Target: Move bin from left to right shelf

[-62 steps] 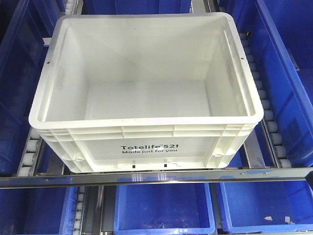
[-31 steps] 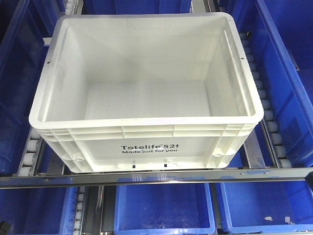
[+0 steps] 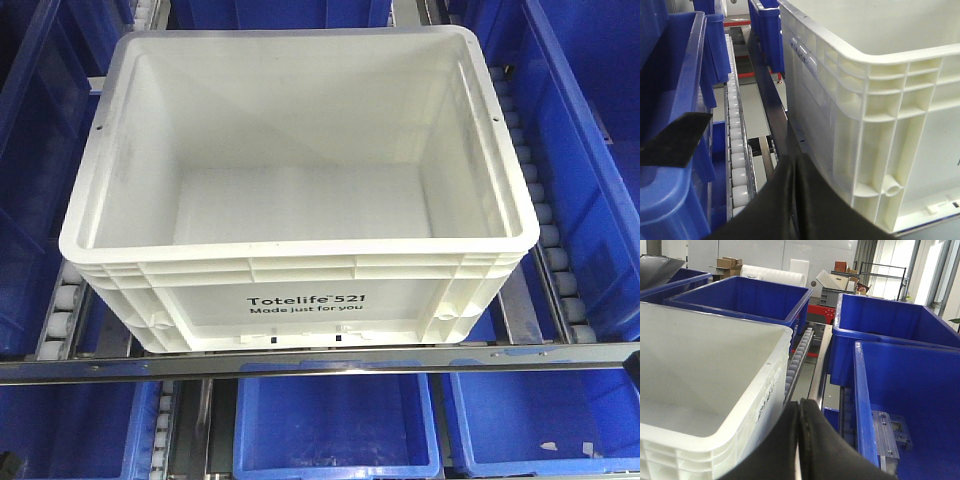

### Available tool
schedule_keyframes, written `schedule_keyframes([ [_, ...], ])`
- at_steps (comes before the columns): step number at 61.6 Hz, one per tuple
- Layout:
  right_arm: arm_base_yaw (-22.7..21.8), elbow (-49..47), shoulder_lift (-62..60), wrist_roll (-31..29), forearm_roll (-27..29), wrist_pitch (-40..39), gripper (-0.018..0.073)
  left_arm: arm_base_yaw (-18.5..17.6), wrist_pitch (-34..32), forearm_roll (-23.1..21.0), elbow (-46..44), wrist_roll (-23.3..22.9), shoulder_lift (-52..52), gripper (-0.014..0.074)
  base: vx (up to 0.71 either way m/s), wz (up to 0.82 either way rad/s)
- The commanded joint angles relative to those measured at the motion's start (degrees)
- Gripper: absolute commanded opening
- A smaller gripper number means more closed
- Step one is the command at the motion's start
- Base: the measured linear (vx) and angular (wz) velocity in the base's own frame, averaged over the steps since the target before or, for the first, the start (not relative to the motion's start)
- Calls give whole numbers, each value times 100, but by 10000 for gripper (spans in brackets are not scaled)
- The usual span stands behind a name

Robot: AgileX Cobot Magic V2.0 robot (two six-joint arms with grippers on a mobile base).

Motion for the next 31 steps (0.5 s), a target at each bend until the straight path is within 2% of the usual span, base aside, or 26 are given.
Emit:
schedule_keyframes([
  [1,-20,-177,48,16,-8,-389,-7,-20,-393,-38,-144,-9,-62,-9,0,0],
  [12,-20,-177,48,16,-19,-389,-7,-20,-393,-38,-144,-9,-62,-9,0,0],
  [17,-20,-177,48,107,-316,-401,-7,-20,-393,-38,-144,-9,-62,-9,0,0],
  [20,-20,-177,21,470,-670,-329,-7,-20,-393,-38,-144,-9,-62,-9,0,0],
  [26,-20,0,-235,1570,-1392,-208,-7,-20,-393,-38,-144,-9,-62,-9,0,0],
  [31,-20,521,-672,1798,-1551,-406,-7,-20,-393,-38,-144,-9,-62,-9,0,0],
])
